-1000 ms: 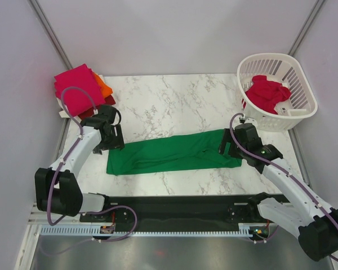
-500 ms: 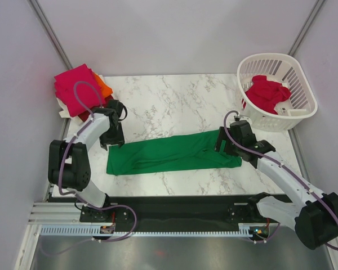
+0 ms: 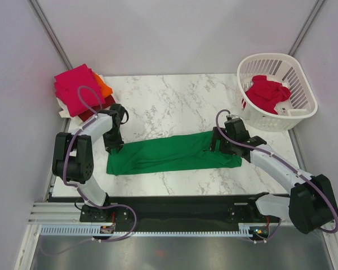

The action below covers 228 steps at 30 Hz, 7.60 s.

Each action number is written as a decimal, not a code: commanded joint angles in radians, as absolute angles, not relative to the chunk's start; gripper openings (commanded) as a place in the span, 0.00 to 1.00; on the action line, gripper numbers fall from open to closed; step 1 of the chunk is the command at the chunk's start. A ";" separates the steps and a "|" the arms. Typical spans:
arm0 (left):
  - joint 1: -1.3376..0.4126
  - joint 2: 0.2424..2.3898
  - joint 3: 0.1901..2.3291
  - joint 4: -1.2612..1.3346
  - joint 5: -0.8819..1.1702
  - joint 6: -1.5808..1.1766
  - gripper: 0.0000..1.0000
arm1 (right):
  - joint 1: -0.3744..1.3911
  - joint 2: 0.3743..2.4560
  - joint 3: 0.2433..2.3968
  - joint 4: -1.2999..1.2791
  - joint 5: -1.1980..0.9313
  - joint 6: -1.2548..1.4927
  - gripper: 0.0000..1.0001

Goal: Fold and stack the t-shirts
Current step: Fold the tshirt

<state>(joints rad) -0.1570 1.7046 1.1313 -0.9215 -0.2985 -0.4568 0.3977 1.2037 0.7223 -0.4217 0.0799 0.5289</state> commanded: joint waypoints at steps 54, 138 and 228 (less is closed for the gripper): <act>-0.078 1.795 1.275 -0.864 -0.354 -0.431 0.02 | 0.402 1.347 0.733 -0.357 0.032 0.456 0.98; -1.045 1.416 1.276 -0.851 -0.274 -0.996 1.00 | 0.305 1.649 1.359 -0.270 -0.063 0.521 0.98; -1.203 1.325 0.548 -0.330 -0.227 -1.296 0.49 | 0.956 1.120 0.356 -0.321 -0.051 0.772 0.00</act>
